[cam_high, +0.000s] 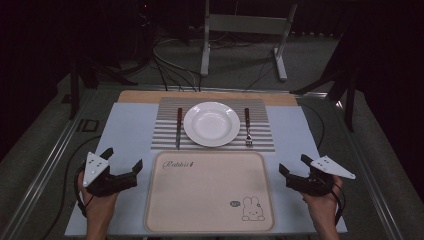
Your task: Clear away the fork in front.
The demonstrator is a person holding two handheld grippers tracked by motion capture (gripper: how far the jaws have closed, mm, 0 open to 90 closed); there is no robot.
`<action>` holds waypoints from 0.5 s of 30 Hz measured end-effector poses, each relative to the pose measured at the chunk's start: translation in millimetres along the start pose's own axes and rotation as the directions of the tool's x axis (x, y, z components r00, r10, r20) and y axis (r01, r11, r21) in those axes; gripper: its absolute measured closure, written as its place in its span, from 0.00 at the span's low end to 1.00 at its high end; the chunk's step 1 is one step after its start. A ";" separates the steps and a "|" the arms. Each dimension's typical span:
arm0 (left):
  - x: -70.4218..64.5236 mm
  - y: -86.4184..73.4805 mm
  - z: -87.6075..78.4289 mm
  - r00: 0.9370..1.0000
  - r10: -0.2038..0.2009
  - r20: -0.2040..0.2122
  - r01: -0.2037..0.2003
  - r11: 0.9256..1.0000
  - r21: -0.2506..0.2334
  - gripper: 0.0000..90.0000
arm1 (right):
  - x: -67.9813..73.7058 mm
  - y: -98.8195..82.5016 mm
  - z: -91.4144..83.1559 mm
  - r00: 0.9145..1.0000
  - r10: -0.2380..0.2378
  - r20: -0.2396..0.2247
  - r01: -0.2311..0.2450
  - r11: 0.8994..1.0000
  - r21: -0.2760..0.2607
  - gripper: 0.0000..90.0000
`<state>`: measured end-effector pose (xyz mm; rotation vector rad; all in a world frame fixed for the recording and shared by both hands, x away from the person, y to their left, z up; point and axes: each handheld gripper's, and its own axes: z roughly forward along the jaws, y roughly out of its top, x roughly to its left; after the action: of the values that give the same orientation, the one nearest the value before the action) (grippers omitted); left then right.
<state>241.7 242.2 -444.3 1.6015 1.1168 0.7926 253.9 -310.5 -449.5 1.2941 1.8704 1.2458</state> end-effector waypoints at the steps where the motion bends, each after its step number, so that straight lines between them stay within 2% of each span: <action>1: 0.1 -0.1 -0.1 1.000 0.000 -0.001 0.000 1.000 0.000 0.00 | -0.4 0.9 0.6 1.000 -0.001 0.000 0.001 1.000 0.000 0.12; 15: 0.8 -0.5 -0.5 1.000 -0.002 -0.006 0.002 1.000 -0.001 0.00 | -3.3 20.7 8.0 1.000 0.017 -0.007 -0.017 1.000 -0.012 0.12</action>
<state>241.3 243.2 -444.6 1.5976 1.1221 0.7975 270.4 -308.2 -434.4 1.3035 1.8572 1.2697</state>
